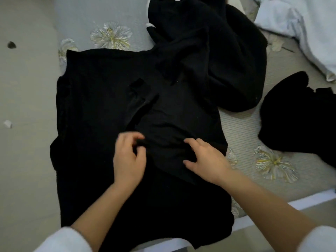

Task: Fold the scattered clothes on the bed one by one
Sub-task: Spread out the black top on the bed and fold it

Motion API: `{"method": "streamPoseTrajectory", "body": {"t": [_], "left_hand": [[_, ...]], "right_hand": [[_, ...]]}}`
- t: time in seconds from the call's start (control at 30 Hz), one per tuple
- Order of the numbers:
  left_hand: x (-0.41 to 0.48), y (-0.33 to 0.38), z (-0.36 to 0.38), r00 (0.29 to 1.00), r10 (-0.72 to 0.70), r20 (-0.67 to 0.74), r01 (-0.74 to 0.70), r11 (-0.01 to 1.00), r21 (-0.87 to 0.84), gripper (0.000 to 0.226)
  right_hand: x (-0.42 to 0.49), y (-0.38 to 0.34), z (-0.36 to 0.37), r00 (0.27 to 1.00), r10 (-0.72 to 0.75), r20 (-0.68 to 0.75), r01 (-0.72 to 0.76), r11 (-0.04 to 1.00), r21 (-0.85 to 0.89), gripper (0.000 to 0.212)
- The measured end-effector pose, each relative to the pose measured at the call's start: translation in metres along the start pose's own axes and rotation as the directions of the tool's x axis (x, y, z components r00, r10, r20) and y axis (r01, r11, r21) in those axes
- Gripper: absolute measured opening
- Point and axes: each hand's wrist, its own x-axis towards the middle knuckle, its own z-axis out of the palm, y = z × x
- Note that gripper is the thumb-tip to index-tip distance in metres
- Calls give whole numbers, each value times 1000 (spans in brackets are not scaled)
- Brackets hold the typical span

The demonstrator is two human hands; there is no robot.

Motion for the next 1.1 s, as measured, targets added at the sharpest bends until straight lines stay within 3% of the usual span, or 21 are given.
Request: {"method": "streamPoseTrajectory", "body": {"t": [0.1,0.17,0.23,0.37,0.4,0.47,0.57,0.63,0.67,0.7,0.73,0.8,0.83,0.9,0.97,1.03,1.1], "left_hand": [[51,7,-3,994,-105,-39,111,968,224,62],[80,10,0,990,-125,67,97,943,319,91],[104,12,4,975,-130,180,56,929,366,106],[133,14,9,935,-224,273,88,897,433,100],[135,13,11,921,-254,294,90,876,474,91],[135,5,12,906,-283,316,80,846,528,72],[135,-3,8,947,-217,238,129,933,336,52],[140,1,2,955,-254,155,253,967,24,37],[143,4,-1,932,-336,132,356,916,-184,29],[148,9,-5,885,-438,156,462,788,-408,23],[154,15,-10,831,-506,231,531,598,-601,23],[168,21,-21,786,-464,409,553,232,-800,31],[175,21,-26,788,-423,447,544,139,-828,35],[190,19,-31,796,-389,464,538,104,-836,36],[201,6,-32,760,-443,476,600,195,-776,33],[204,-8,-29,698,-514,499,691,302,-656,26],[205,-21,-22,659,-565,497,740,366,-565,26]], "right_hand": [[6,-6,10,998,57,25,-56,998,-31,104],[10,-8,13,993,115,33,-114,993,-32,110],[13,-11,11,992,128,10,-128,992,-17,101],[23,-17,-2,960,-79,-270,68,996,-51,46],[30,-19,-5,945,-80,-317,76,997,-24,39],[47,-24,-12,943,57,-328,-13,991,133,39],[69,-27,-17,950,270,-156,-208,921,329,44],[78,-25,-19,949,284,-139,-227,917,328,24],[80,-23,-22,939,304,-163,-225,898,377,9],[80,-23,-27,924,324,-202,-208,871,446,3],[81,-22,-30,902,351,-251,-184,839,512,9],[79,-22,-40,835,413,-363,-115,777,618,9],[79,-23,-43,808,424,-409,-78,765,639,8],[84,-21,-43,800,406,-442,-32,765,644,5],[89,-22,-37,862,340,-376,-74,819,569,27],[89,-21,-27,928,230,-295,-110,922,372,49],[84,-22,-17,957,119,-266,-79,985,157,54]]}}
